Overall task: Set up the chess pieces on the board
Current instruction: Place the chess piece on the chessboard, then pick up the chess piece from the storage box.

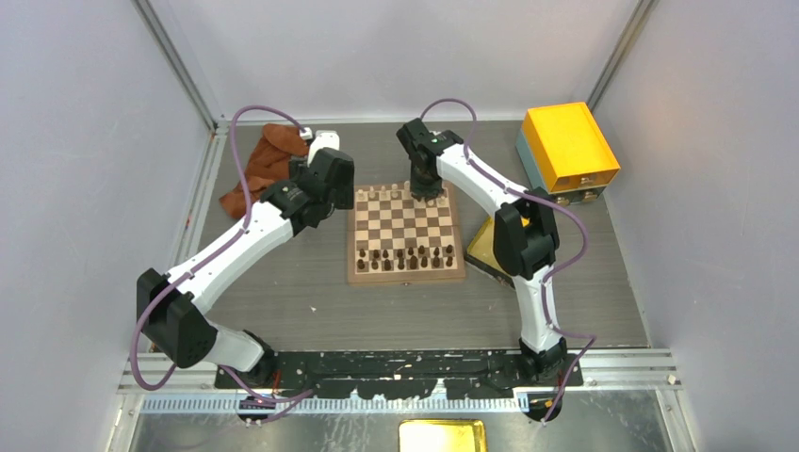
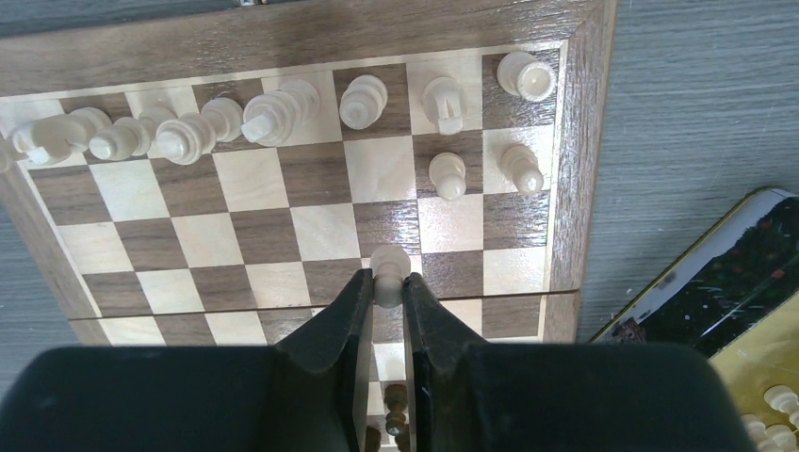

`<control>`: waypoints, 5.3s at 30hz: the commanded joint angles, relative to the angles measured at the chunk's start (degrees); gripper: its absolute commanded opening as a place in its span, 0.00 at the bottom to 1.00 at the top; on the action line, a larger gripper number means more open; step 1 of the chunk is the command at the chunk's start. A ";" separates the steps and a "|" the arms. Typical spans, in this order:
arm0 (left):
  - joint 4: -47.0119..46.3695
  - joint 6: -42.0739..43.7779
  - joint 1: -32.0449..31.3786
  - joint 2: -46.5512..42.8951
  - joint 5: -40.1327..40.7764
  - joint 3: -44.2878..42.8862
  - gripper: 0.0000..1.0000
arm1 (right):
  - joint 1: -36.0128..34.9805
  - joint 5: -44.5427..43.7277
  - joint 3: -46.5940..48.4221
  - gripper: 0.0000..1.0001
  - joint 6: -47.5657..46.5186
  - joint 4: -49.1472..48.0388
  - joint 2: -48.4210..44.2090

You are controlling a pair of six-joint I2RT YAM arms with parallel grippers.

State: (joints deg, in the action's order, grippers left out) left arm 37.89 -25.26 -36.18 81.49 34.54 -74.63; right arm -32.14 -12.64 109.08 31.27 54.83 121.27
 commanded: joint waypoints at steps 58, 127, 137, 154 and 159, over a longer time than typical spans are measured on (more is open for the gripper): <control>-3.57 0.16 0.74 -2.08 1.14 1.31 0.81 | 0.41 -2.68 2.86 0.02 -3.53 -6.40 5.97; -3.00 -1.28 0.73 -2.15 -0.29 0.48 0.80 | 0.14 -8.97 -4.89 0.37 -4.84 -9.37 -10.52; -3.12 -1.97 0.33 0.33 -2.29 -1.28 0.82 | 3.70 -19.66 -20.24 0.54 -1.15 -9.02 -27.13; -3.01 -1.63 -1.60 3.16 -2.64 -4.03 0.83 | 21.80 -12.87 -50.24 0.41 22.63 -6.18 -45.67; -2.69 -1.63 -1.71 2.41 -2.55 -3.30 0.82 | 22.87 -10.13 -54.49 0.40 24.99 -7.01 -46.16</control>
State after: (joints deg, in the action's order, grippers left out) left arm 36.49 -26.59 -37.56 85.12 31.42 -75.96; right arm -9.82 -25.10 56.75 51.24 50.48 76.77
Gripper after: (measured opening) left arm 0.827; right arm 0.408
